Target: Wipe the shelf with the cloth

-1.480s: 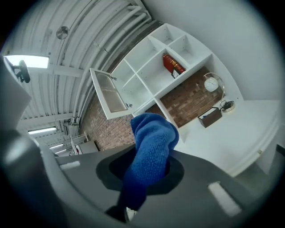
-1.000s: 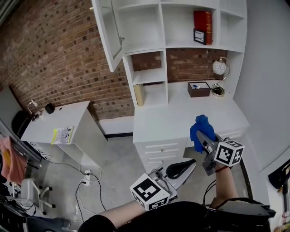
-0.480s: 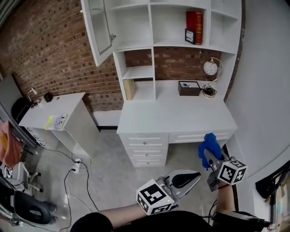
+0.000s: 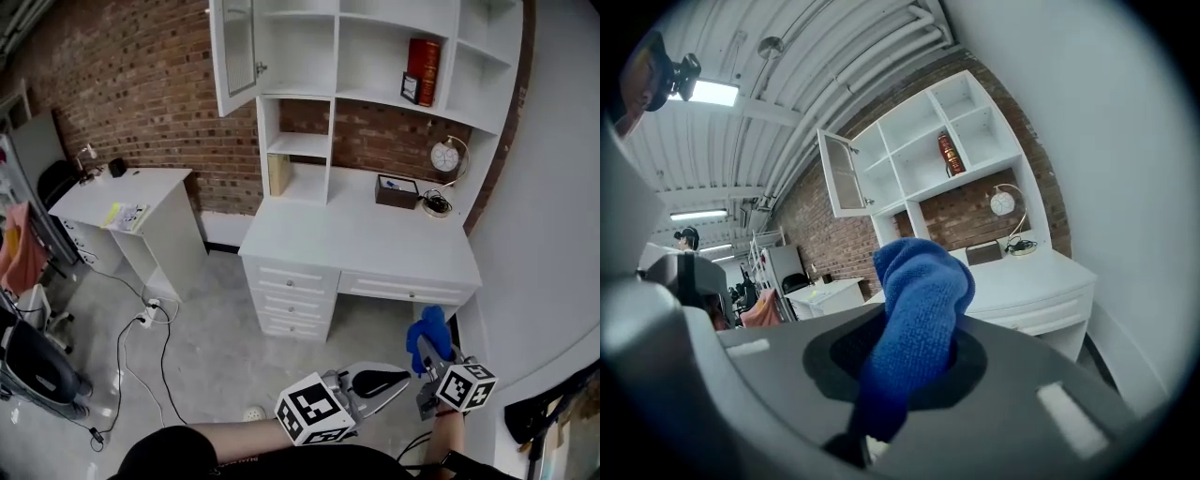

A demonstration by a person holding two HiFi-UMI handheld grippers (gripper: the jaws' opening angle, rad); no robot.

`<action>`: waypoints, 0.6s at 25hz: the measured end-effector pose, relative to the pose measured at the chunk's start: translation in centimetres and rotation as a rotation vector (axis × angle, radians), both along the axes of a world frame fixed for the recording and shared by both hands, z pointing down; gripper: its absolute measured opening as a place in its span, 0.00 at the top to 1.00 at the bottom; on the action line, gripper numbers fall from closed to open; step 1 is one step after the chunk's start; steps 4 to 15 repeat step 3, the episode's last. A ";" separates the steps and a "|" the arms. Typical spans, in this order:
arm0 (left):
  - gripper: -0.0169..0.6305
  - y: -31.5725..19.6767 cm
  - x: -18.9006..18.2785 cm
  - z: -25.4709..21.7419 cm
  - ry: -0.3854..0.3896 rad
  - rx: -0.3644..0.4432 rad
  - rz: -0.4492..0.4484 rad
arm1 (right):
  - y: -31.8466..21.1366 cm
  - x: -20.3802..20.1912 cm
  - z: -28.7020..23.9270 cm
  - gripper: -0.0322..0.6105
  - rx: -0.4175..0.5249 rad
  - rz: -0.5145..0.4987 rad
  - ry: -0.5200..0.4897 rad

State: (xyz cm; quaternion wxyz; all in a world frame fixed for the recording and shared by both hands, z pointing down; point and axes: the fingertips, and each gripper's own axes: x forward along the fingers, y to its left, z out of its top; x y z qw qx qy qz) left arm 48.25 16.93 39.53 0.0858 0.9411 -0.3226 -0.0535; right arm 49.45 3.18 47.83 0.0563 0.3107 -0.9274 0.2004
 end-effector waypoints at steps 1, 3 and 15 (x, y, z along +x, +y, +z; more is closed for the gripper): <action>0.97 0.2 0.5 0.0 -0.004 0.002 0.001 | 0.1 0.7 0.0 0.87 0.008 0.006 0.009; 0.97 0.7 1.3 0.2 -0.010 0.006 0.000 | 0.3 2.0 0.1 0.87 0.019 0.019 0.022; 0.97 0.7 1.3 0.2 -0.010 0.006 0.000 | 0.3 2.0 0.1 0.87 0.019 0.019 0.022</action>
